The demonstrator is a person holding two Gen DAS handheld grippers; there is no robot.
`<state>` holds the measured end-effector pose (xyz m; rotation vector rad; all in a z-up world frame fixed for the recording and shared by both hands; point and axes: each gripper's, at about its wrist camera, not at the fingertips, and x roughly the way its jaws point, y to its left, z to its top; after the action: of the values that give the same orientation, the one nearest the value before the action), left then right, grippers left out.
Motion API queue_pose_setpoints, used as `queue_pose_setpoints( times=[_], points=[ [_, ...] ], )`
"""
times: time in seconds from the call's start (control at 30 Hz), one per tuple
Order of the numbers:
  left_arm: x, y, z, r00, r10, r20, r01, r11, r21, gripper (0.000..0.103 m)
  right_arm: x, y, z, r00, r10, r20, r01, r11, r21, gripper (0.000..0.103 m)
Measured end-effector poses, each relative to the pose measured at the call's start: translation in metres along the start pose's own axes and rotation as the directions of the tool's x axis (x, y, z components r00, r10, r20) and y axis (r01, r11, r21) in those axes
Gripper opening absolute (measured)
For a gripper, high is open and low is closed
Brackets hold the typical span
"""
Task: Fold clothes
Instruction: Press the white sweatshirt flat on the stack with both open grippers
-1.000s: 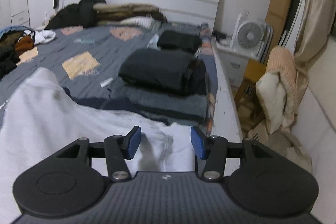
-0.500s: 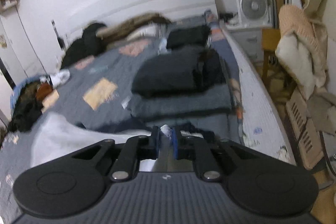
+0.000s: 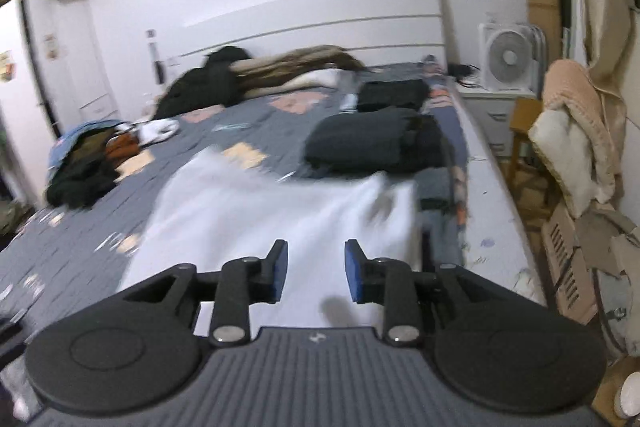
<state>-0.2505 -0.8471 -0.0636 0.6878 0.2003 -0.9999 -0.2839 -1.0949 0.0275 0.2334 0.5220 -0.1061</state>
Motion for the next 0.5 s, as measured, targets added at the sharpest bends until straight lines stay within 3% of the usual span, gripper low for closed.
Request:
queue_pose_setpoints(
  times=[0.1,0.2,0.27,0.37,0.43,0.5],
  points=[
    [0.003,-0.006,-0.003,1.000,0.021,-0.018,-0.020,0.998,0.053,0.015,-0.022,0.014,-0.039,1.000,0.022,0.003,-0.022,1.000,0.018,0.034],
    [-0.005,-0.005,-0.008,0.999,0.031,-0.038,-0.029,0.997,0.076,0.013,-0.018,0.007,-0.063,0.997,-0.067,-0.026,0.067,0.998,-0.009,0.032],
    [-0.009,-0.001,-0.016,0.997,0.040,-0.072,-0.035,0.996,0.080,0.017,-0.016,-0.005,-0.074,0.997,-0.075,-0.019,0.075,0.997,-0.002,0.030],
    [-0.018,0.021,-0.020,0.994,-0.041,-0.098,0.036,0.998,-0.056,0.017,-0.021,-0.014,-0.078,0.998,-0.063,-0.010,0.063,0.998,-0.012,0.030],
    [-0.026,0.046,-0.011,0.990,-0.138,-0.018,0.130,0.960,-0.249,0.017,-0.029,-0.016,-0.078,0.998,-0.062,-0.002,0.062,0.998,-0.002,0.030],
    [-0.023,0.069,0.005,0.964,-0.246,0.100,0.265,0.869,-0.417,0.030,-0.031,-0.020,-0.081,0.998,-0.066,0.005,0.066,0.998,0.023,0.034]
  ],
)
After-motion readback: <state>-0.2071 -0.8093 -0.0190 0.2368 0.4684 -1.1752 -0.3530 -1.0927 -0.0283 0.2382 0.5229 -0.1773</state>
